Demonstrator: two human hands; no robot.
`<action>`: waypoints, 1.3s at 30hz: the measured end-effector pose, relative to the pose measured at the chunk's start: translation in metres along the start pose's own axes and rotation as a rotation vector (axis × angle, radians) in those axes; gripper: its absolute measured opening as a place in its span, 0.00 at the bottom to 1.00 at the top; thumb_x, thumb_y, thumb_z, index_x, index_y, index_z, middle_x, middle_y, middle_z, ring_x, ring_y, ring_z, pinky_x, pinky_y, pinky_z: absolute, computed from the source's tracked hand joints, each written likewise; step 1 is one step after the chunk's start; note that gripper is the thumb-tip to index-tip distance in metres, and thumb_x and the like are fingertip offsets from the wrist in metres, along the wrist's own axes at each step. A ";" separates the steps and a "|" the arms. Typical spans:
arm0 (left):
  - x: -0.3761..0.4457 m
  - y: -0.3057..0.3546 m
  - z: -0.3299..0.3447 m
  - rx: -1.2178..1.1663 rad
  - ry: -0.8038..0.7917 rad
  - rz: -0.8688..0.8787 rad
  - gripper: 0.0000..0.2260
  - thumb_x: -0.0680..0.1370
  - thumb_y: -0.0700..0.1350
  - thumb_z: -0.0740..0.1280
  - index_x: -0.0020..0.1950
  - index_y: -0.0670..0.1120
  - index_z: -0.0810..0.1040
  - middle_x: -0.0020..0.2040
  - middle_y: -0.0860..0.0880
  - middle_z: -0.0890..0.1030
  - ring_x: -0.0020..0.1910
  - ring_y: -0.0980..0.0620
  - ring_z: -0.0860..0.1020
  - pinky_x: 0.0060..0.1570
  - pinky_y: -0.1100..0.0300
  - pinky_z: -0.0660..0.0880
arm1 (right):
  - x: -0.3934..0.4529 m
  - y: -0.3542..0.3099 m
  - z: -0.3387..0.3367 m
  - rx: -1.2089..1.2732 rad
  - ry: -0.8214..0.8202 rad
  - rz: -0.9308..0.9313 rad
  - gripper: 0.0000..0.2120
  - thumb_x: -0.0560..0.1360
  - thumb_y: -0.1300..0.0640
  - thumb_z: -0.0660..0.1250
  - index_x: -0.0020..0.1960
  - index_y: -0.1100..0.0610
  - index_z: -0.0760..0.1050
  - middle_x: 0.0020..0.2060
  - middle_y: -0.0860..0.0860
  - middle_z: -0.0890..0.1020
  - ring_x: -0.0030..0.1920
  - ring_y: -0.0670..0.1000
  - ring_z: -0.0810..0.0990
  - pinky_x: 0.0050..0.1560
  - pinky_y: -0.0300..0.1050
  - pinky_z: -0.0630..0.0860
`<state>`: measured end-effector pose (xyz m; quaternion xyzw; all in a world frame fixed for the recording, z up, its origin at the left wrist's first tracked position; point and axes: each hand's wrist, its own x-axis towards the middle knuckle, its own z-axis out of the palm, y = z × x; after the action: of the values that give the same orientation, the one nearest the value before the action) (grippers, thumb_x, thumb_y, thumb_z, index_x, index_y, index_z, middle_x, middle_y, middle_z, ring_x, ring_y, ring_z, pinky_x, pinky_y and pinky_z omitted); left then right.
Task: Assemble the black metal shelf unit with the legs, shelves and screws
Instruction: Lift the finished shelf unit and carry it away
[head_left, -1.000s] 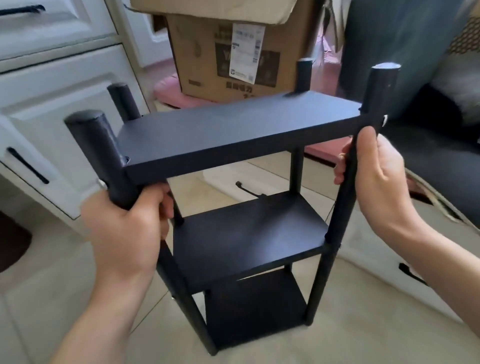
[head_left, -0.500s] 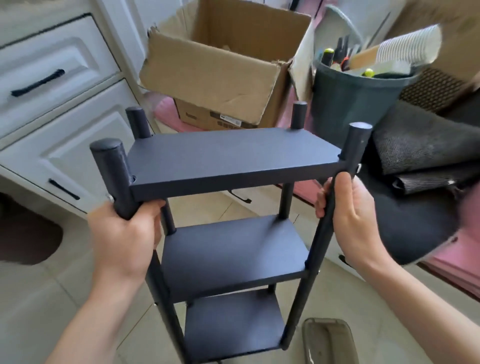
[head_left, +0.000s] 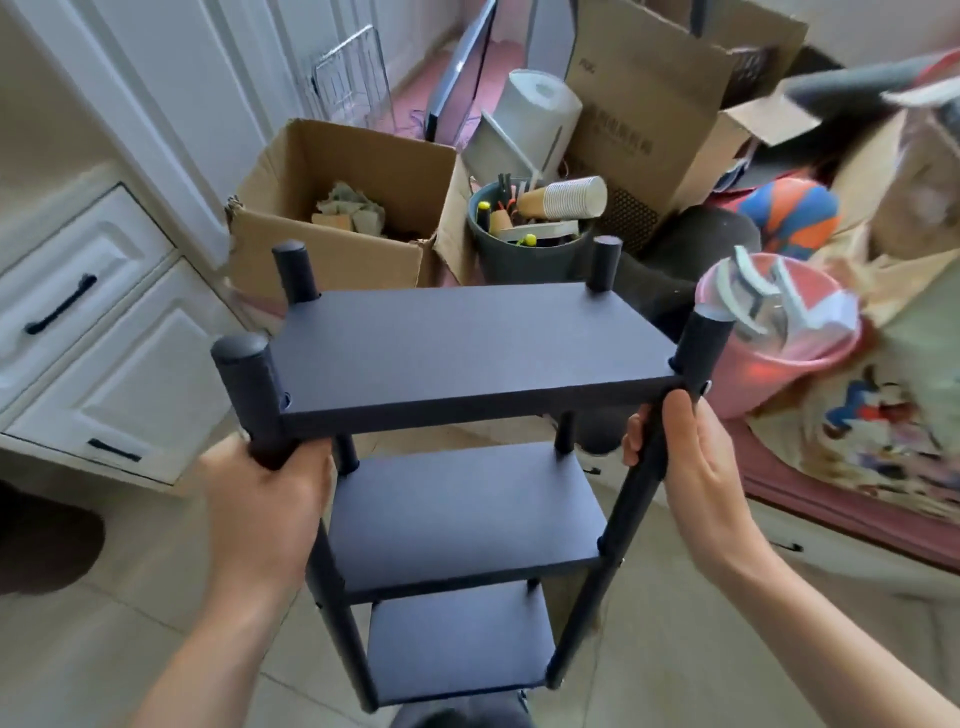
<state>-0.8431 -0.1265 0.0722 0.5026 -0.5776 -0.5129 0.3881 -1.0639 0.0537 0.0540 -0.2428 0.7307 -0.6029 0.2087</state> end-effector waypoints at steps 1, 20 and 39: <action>-0.009 0.011 0.003 -0.002 -0.036 -0.005 0.12 0.67 0.42 0.66 0.28 0.45 0.64 0.23 0.52 0.64 0.27 0.49 0.61 0.33 0.55 0.60 | -0.012 -0.007 -0.012 -0.016 0.023 0.013 0.31 0.76 0.31 0.56 0.44 0.63 0.67 0.34 0.53 0.72 0.35 0.54 0.71 0.38 0.43 0.71; -0.178 0.080 0.155 0.161 -0.964 0.111 0.12 0.73 0.25 0.63 0.34 0.33 0.63 0.30 0.45 0.67 0.30 0.53 0.62 0.34 0.56 0.59 | -0.254 -0.027 -0.204 0.084 0.887 0.219 0.30 0.71 0.23 0.53 0.37 0.50 0.69 0.33 0.52 0.72 0.37 0.56 0.68 0.44 0.60 0.66; -0.472 0.069 0.395 0.397 -1.381 0.113 0.03 0.75 0.28 0.68 0.43 0.33 0.76 0.38 0.44 0.78 0.39 0.47 0.73 0.38 0.54 0.67 | -0.408 0.051 -0.501 0.333 1.098 0.389 0.46 0.57 0.14 0.55 0.49 0.55 0.77 0.42 0.52 0.80 0.47 0.52 0.78 0.60 0.53 0.71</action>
<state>-1.1453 0.4130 0.1033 0.0941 -0.7986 -0.5781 -0.1383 -1.0445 0.6998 0.1018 0.2776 0.6584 -0.6972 -0.0573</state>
